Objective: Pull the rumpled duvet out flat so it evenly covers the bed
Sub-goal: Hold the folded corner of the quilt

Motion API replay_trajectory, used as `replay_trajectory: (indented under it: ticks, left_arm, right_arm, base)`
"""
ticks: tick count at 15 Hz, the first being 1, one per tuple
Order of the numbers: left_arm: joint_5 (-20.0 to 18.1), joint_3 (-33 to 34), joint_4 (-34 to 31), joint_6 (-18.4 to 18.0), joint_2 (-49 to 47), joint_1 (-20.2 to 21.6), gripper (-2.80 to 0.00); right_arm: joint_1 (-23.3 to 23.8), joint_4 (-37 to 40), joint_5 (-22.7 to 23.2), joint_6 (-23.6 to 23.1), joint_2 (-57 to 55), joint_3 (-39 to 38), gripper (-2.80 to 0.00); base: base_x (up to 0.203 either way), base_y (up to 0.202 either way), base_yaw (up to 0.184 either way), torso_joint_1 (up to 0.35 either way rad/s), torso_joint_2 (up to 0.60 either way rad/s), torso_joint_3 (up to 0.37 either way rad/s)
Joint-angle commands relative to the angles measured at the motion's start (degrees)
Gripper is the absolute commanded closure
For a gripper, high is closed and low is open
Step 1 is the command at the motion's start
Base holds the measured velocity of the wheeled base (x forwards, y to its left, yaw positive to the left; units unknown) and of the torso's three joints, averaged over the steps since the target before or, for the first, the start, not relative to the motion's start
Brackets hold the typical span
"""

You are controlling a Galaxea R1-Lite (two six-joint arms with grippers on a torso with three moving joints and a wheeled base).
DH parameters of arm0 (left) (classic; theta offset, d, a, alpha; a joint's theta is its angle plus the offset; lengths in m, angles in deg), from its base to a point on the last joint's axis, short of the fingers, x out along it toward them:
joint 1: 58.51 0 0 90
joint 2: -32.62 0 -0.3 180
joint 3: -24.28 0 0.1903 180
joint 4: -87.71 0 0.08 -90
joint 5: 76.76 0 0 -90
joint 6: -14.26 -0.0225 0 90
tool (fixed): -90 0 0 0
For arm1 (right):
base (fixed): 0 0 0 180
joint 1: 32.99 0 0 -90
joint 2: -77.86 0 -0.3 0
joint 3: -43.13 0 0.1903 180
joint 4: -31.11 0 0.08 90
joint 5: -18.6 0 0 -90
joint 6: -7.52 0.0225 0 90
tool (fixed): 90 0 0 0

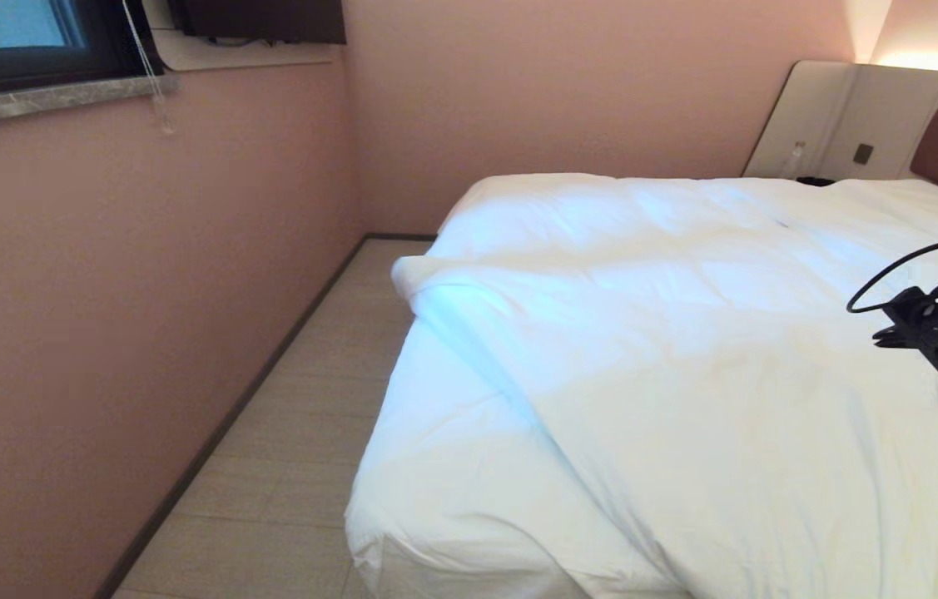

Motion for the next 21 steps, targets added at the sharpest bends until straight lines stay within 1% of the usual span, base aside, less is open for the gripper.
replay_trajectory:
  ticks: [1,4,5,6,7,11,13,14,16,17,19,21]
  left_arm:
    - [0.0,0.0,0.0,0.0,0.0,0.0,0.0]
    - [0.0,0.0,0.0,0.0,0.0,0.0,0.0]
    - [0.0,0.0,0.0,0.0,0.0,0.0,0.0]
    - [0.0,0.0,0.0,0.0,0.0,0.0,0.0]
    - [0.0,0.0,0.0,0.0,0.0,0.0,0.0]
    - [0.0,0.0,0.0,0.0,0.0,0.0,0.0]
    - [0.0,0.0,0.0,0.0,0.0,0.0,0.0]
    - [0.0,0.0,0.0,0.0,0.0,0.0,0.0]
    - [0.0,0.0,0.0,0.0,0.0,0.0,0.0]
    - [0.0,0.0,0.0,0.0,0.0,0.0,0.0]
    - [0.0,0.0,0.0,0.0,0.0,0.0,0.0]
    - [0.0,0.0,0.0,0.0,0.0,0.0,0.0]
  right_arm:
    - [-1.8,9.2,-3.3,3.1,-3.9,3.4,0.0]
    - [-4.1,10.0,-3.9,5.9,-3.4,3.7,0.0]
    - [-5.0,9.9,-5.4,6.6,-3.6,3.7,0.0]
    - [-6.1,9.6,-7.9,7.7,-4.1,3.8,0.0]
    - [-6.7,9.2,-9.0,8.3,-4.4,3.8,0.0]
    - [-8.1,5.5,-9.4,11.4,-5.6,3.8,0.0]
    - [-9.2,4.8,-9.2,11.1,-6.2,3.8,0.0]
    - [-9.7,3.1,-9.6,10.3,-6.8,3.8,0.0]
    - [-9.8,1.5,-9.2,6.7,-7.8,3.8,0.0]
    - [-9.8,0.6,-9.2,5.6,-8.3,3.8,0.0]
    - [-9.8,-1.0,-9.1,5.4,-9.3,3.8,0.0]
    - [-9.8,-1.9,-9.1,4.2,-9.5,3.9,0.0]
  base:
    - [0.0,0.0,0.0,0.0,0.0,0.0]
    - [0.0,0.0,0.0,0.0,0.0,0.0]
    - [0.0,0.0,0.0,0.0,0.0,0.0]
    - [0.0,0.0,0.0,0.0,0.0,0.0]
    - [0.0,0.0,0.0,0.0,0.0,0.0]
    - [0.0,0.0,0.0,0.0,0.0,0.0]
    - [0.0,0.0,0.0,0.0,0.0,0.0]
    - [0.0,0.0,0.0,0.0,0.0,0.0]
    - [0.0,0.0,0.0,0.0,0.0,0.0]
    - [0.0,0.0,0.0,0.0,0.0,0.0]
    - [0.0,0.0,0.0,0.0,0.0,0.0]
    - [0.0,0.0,0.0,0.0,0.0,0.0]
